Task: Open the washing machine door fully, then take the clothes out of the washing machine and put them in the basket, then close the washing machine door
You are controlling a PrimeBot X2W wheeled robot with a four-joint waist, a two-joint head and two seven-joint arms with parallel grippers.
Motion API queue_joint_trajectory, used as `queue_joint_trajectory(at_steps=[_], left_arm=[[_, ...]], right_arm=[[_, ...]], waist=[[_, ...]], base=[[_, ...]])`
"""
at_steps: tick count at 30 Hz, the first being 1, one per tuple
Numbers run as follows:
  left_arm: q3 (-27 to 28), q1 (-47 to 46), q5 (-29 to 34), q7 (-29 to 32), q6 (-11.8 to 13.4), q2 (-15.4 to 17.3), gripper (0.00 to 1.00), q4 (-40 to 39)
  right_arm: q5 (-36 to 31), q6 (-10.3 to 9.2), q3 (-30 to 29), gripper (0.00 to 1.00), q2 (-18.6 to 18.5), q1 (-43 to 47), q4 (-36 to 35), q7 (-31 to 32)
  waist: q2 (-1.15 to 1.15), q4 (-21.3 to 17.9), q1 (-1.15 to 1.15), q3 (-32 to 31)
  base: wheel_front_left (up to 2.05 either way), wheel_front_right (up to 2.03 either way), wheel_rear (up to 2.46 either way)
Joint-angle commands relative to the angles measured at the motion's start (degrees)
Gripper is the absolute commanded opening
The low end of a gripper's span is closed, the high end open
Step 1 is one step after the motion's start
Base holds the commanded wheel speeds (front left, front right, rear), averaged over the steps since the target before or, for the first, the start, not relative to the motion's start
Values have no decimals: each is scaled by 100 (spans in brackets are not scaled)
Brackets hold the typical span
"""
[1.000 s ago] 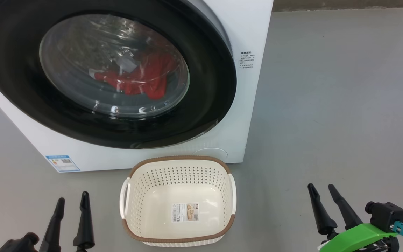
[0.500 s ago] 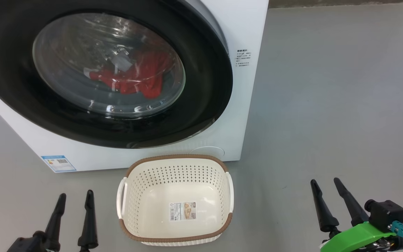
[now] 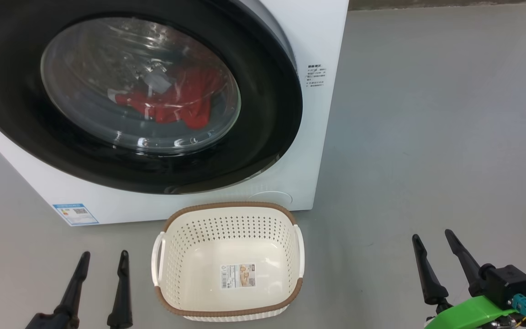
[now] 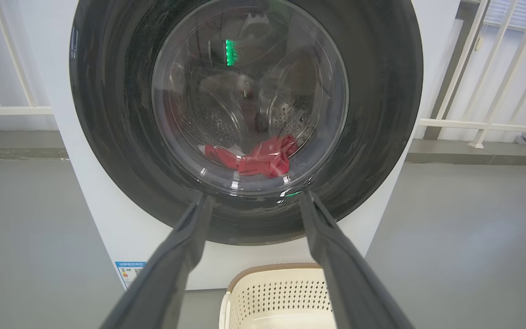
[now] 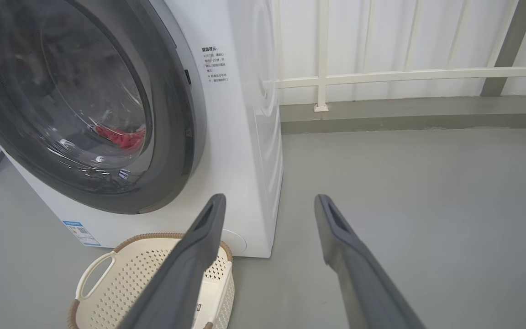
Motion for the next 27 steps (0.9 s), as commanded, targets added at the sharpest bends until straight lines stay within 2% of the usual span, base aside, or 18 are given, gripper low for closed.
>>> queue_joint_trajectory(at_steps=[1, 27], left_arm=[[168, -53, 6, -70, 34, 98, 100, -163], [245, -27, -280, -70, 156, 98, 100, -30]], right_arm=[[-10, -6, 125, 100, -21, -6, -162, -70], [-141, -6, -254, 100, 136, 93, -193, -70]], waist=[[0, 1, 0, -5], [0, -43, 0, -14]], base=[[0, 0, 0], [0, 0, 0]])
